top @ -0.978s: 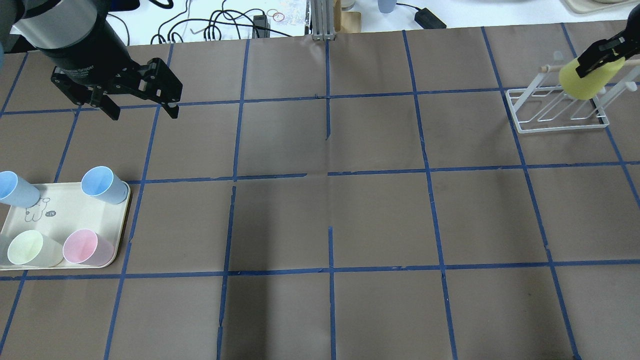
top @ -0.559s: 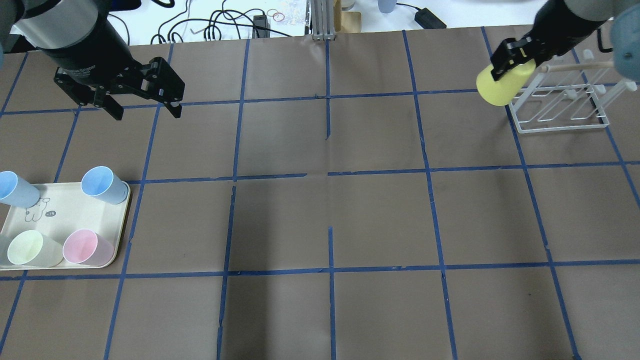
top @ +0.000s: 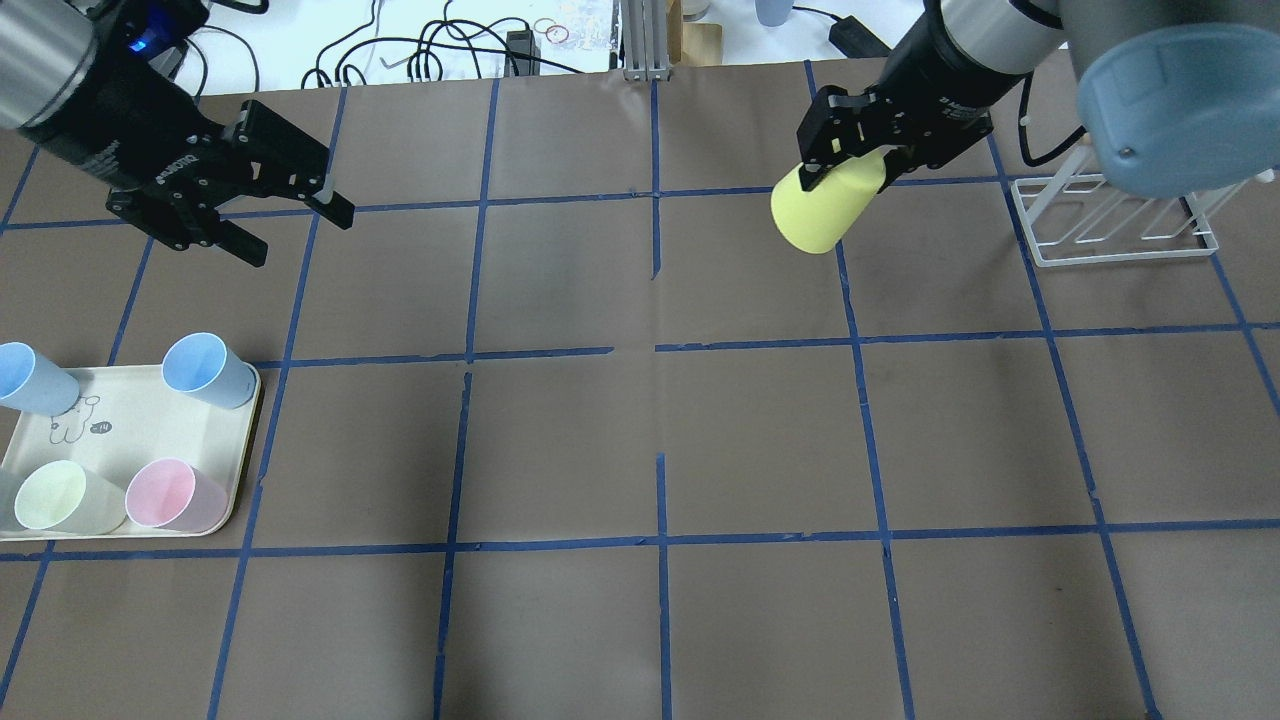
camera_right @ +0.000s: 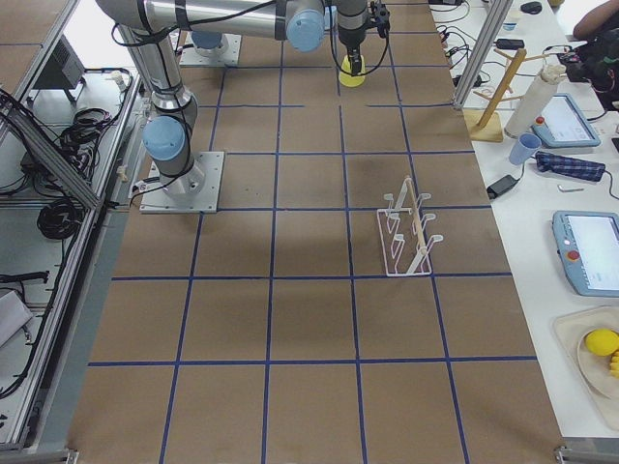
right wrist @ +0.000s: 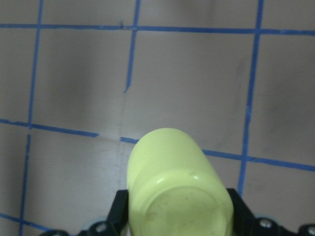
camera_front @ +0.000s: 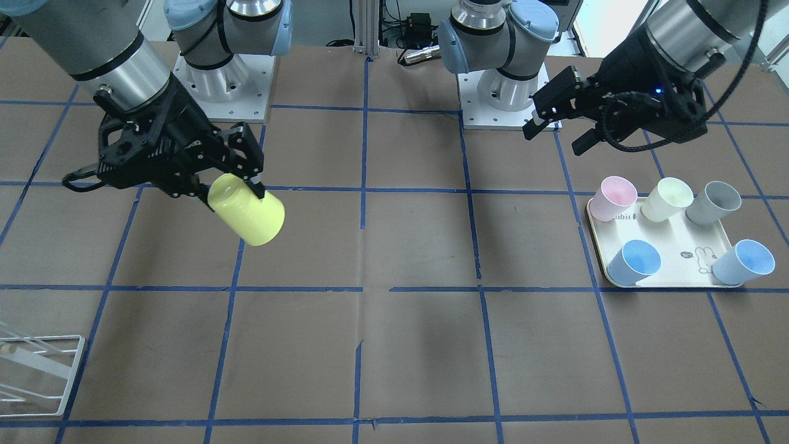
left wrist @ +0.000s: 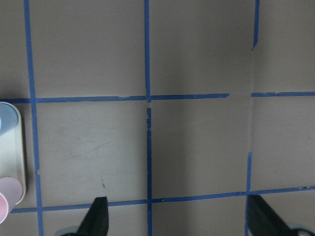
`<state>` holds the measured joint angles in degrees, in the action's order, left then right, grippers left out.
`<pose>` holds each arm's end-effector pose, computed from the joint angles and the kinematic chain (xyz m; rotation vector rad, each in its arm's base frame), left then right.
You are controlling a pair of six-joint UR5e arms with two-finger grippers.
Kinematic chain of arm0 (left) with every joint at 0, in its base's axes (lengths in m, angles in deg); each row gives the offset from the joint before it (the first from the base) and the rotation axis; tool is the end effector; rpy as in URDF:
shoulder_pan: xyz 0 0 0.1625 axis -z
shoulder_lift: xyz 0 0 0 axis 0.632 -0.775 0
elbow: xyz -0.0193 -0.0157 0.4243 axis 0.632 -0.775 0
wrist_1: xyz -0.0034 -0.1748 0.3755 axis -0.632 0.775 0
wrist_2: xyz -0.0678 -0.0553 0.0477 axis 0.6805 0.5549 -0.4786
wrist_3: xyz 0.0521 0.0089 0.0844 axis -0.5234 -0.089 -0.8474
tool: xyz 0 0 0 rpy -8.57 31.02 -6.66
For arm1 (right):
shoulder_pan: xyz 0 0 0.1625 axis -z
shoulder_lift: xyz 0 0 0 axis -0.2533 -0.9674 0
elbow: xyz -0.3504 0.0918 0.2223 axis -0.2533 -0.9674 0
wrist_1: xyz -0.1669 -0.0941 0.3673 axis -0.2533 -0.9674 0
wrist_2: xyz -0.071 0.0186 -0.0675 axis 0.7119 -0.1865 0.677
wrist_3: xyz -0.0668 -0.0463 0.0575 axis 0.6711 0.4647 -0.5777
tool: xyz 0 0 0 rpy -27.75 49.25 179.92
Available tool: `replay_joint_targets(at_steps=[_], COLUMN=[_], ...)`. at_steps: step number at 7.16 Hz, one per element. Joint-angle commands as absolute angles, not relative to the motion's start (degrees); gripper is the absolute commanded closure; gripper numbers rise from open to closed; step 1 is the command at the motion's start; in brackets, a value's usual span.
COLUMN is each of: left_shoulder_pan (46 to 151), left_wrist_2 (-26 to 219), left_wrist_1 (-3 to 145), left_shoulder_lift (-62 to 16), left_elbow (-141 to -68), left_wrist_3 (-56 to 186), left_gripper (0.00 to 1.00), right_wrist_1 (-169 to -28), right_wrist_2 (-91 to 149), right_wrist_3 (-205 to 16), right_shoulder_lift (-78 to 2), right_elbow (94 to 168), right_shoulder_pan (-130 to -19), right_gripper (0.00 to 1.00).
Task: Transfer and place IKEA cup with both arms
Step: 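Carry the yellow cup toward the table center while the left gripper approaches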
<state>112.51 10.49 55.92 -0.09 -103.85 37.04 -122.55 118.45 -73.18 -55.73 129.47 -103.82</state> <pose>-0.0389 -0.4844 0.5027 0.1222 -2.6691 -0.0327 0.1648 -0.5229 0.4776 -0.1227 2.7334 -0.1754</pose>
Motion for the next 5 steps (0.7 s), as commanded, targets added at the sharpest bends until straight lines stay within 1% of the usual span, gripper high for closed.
replay_joint_targets(at_steps=[1,3,5], left_shoulder_pan=[106.0,104.2,106.2], left_wrist_2=[26.7,44.8,61.7], left_wrist_1=[57.3,56.7,56.5], left_shoulder_lift=[0.4,-0.9,-1.9], left_elbow=[-109.5,-118.2,-123.3], left_wrist_3=[32.0,28.6,28.4], left_gripper=[0.00,0.00,0.00], right_wrist_1=[-118.5,-118.1,-115.5], right_wrist_2=[96.7,81.8,67.5], right_wrist_3=[-83.1,-86.3,-86.1], right_shoulder_lift=[-58.0,-57.5,-56.6], right_elbow=[129.5,131.1,136.8], right_shoulder_pan=[-103.9,-102.6,-101.6], right_gripper=[1.00,1.00,1.00])
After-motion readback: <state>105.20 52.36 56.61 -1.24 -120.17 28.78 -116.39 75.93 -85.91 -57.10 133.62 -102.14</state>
